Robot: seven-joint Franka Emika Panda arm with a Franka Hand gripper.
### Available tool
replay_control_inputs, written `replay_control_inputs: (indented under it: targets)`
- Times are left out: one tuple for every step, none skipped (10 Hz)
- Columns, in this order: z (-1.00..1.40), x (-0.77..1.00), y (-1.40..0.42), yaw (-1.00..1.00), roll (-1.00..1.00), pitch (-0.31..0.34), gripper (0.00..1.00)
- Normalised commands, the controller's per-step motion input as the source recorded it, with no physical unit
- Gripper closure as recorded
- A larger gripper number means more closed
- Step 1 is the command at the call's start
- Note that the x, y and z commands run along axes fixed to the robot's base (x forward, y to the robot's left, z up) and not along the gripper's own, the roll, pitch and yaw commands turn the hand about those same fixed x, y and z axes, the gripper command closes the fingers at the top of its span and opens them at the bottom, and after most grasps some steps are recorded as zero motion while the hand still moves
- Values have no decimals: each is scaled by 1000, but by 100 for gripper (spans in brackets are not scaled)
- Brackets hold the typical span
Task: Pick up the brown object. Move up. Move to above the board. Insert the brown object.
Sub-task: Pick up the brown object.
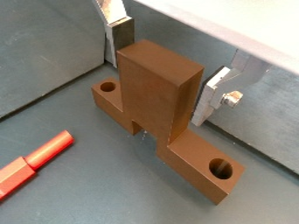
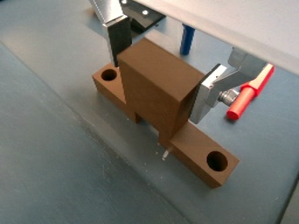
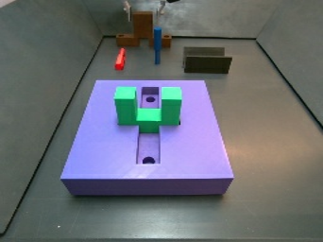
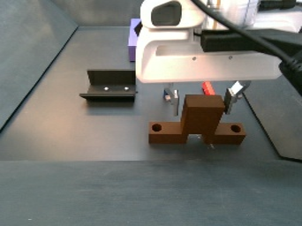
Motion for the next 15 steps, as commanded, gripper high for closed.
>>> replay_control_inputs:
  targets:
    - [-220, 0, 17, 0, 0, -34, 0]
    - [0, 0, 0, 0, 0, 0, 0]
    - [0, 0, 0, 0, 0, 0, 100]
    - [0, 0, 0, 0, 0, 0, 100]
    - [0, 0, 0, 0, 0, 0, 100]
    - [0, 0, 0, 0, 0, 0, 100]
    - [0, 0, 0, 0, 0, 0, 100]
    - [0, 0, 0, 0, 0, 0, 100]
    - [0, 0, 0, 0, 0, 0, 100]
    - [0, 0, 0, 0, 0, 0, 100]
    - [0, 0, 0, 0, 0, 0, 100]
    - [0, 0, 0, 0, 0, 0, 100]
    - [0, 0, 0, 0, 0, 0, 100]
    - [0, 0, 0, 0, 0, 0, 100]
    - [0, 0, 0, 0, 0, 0, 100]
